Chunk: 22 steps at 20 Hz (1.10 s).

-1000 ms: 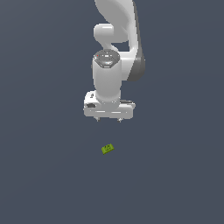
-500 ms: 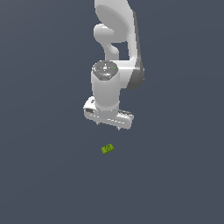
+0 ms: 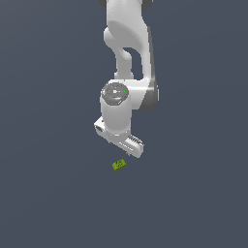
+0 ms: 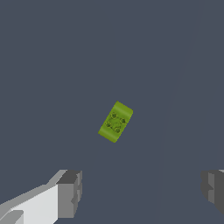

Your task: Pick up the object and move it to a goal position.

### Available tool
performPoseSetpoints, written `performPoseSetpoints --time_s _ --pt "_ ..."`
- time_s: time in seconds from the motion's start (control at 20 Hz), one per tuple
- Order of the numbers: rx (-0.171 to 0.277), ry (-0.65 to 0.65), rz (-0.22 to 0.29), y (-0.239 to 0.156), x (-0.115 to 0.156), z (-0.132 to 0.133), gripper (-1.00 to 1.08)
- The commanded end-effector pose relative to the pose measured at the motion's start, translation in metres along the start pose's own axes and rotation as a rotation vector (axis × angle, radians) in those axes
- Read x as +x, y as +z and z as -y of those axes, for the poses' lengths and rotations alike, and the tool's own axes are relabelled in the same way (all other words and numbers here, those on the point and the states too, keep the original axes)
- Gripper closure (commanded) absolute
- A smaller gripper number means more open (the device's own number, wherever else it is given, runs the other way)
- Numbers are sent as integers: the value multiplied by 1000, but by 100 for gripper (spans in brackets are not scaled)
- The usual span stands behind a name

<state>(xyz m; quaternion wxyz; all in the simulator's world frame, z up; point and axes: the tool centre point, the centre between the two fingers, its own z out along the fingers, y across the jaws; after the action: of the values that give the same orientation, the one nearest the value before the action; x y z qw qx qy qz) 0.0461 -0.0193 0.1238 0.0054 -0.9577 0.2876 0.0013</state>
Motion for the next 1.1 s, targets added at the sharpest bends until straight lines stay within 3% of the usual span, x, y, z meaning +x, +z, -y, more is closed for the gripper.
performPoseSetpoints --time_s 0.0,0.55,1.05 --pt "0 74 0 8 5 2 -92" --pt "-4 371 -3 42 22 10 -92" --pt "-7 514 -7 59 29 14 -92"
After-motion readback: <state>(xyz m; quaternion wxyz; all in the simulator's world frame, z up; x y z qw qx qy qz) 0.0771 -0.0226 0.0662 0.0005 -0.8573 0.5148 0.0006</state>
